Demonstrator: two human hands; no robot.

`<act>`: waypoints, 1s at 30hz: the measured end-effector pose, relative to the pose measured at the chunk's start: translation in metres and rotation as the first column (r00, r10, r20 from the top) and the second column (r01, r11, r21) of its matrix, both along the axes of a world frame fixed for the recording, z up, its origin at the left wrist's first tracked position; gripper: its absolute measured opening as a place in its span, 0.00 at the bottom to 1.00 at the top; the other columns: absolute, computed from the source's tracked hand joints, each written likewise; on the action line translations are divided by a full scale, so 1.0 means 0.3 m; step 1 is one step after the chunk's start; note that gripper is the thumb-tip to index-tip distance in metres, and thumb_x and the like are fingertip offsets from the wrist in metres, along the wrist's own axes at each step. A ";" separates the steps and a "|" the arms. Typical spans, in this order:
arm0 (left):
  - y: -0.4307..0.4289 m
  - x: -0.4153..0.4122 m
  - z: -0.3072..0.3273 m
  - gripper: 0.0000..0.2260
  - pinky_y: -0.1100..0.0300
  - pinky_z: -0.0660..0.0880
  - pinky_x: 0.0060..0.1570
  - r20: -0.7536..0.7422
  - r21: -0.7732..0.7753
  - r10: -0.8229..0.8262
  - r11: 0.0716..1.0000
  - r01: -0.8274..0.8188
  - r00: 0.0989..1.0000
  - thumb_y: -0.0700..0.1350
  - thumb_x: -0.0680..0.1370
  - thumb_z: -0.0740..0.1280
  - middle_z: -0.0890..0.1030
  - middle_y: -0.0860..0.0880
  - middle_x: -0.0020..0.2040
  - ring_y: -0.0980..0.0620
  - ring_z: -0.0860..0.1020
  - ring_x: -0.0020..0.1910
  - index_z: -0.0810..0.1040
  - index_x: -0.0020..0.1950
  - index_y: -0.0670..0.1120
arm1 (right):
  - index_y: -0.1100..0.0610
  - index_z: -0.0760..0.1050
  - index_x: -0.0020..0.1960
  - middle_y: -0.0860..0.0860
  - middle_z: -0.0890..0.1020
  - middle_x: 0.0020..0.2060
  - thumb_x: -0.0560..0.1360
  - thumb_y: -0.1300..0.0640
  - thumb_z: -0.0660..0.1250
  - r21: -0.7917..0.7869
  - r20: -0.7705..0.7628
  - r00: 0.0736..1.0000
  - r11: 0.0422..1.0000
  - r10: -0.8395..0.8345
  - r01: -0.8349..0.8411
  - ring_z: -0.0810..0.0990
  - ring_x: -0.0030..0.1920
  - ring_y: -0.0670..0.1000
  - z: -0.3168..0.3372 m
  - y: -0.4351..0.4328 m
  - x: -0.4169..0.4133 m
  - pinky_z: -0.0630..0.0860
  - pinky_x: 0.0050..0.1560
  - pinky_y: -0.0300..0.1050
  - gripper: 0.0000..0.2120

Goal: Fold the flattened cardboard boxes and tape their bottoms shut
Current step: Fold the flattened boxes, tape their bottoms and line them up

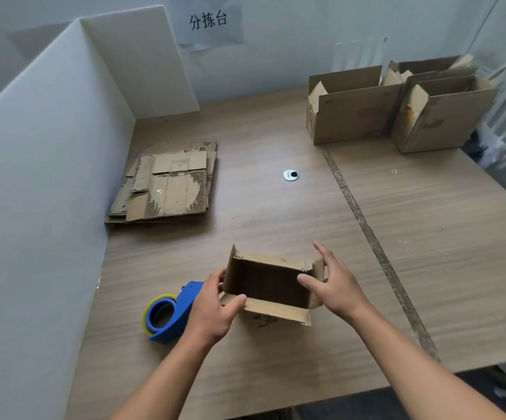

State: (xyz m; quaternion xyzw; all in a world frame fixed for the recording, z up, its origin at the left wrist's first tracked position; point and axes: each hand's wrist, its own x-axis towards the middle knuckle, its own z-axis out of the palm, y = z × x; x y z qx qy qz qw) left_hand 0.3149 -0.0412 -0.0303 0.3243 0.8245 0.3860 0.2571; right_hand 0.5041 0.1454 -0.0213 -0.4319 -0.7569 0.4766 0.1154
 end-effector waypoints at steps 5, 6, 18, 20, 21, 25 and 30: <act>-0.032 -0.002 -0.011 0.35 0.54 0.74 0.64 0.036 -0.003 -0.085 0.996 0.085 0.996 0.60 0.70 0.75 0.74 0.58 0.66 0.59 0.73 0.65 0.66 0.74 0.59 | 0.48 0.77 0.60 0.49 0.80 0.53 0.77 0.44 0.68 0.181 0.207 0.978 0.982 0.017 -0.055 0.77 0.56 0.53 0.005 0.054 -0.078 0.71 0.51 0.46 0.14; -0.041 -0.009 -0.014 0.39 0.56 0.74 0.64 0.054 -0.013 -0.120 0.993 0.121 0.991 0.64 0.67 0.75 0.73 0.58 0.66 0.60 0.73 0.65 0.65 0.75 0.59 | 0.47 0.77 0.55 0.48 0.80 0.49 0.77 0.43 0.66 0.191 0.218 0.976 0.981 -0.008 -0.035 0.78 0.53 0.54 0.005 0.062 -0.090 0.70 0.48 0.46 0.11; 0.014 -0.012 -0.014 0.35 0.59 0.73 0.57 -0.058 -0.060 -0.016 0.998 0.013 0.998 0.66 0.71 0.67 0.73 0.56 0.57 0.56 0.75 0.56 0.66 0.76 0.55 | 0.49 0.80 0.52 0.51 0.81 0.42 0.80 0.48 0.65 0.128 0.061 0.997 0.991 -0.043 0.035 0.77 0.47 0.53 -0.016 0.061 -0.097 0.67 0.46 0.44 0.08; 0.011 -0.019 -0.019 0.36 0.60 0.73 0.57 -0.029 -0.053 -0.031 0.998 0.030 0.999 0.67 0.68 0.66 0.73 0.57 0.56 0.57 0.75 0.56 0.67 0.74 0.56 | 0.47 0.79 0.61 0.50 0.80 0.49 0.80 0.49 0.65 0.041 -0.020 0.999 0.998 -0.049 0.050 0.78 0.48 0.48 -0.011 0.048 -0.067 0.70 0.51 0.42 0.11; 0.007 -0.025 -0.023 0.35 0.60 0.73 0.57 -0.017 -0.045 -0.041 0.998 0.040 0.999 0.67 0.68 0.66 0.73 0.58 0.56 0.58 0.75 0.56 0.68 0.73 0.56 | 0.45 0.76 0.66 0.48 0.79 0.52 0.81 0.49 0.64 -0.027 -0.076 0.995 0.997 -0.069 0.067 0.79 0.50 0.43 -0.008 0.036 -0.050 0.72 0.53 0.42 0.14; -0.013 -0.053 -0.044 0.33 0.63 0.74 0.55 0.060 -0.047 -0.027 0.998 0.029 0.998 0.66 0.69 0.70 0.74 0.56 0.58 0.57 0.76 0.56 0.69 0.71 0.57 | 0.40 0.63 0.74 0.40 0.75 0.57 0.83 0.48 0.59 -0.285 -0.256 0.951 0.954 -0.173 0.097 0.75 0.59 0.36 -0.034 -0.022 0.032 0.76 0.48 0.42 0.20; -0.032 -0.041 -0.057 0.37 0.66 0.71 0.59 0.183 0.002 -0.035 0.999 0.035 0.983 0.71 0.64 0.72 0.77 0.59 0.63 0.61 0.75 0.62 0.70 0.70 0.61 | 0.40 0.68 0.70 0.42 0.80 0.59 0.79 0.38 0.51 -0.467 -0.300 0.905 0.874 -0.301 0.135 0.81 0.57 0.46 -0.112 -0.050 0.104 0.80 0.52 0.50 0.22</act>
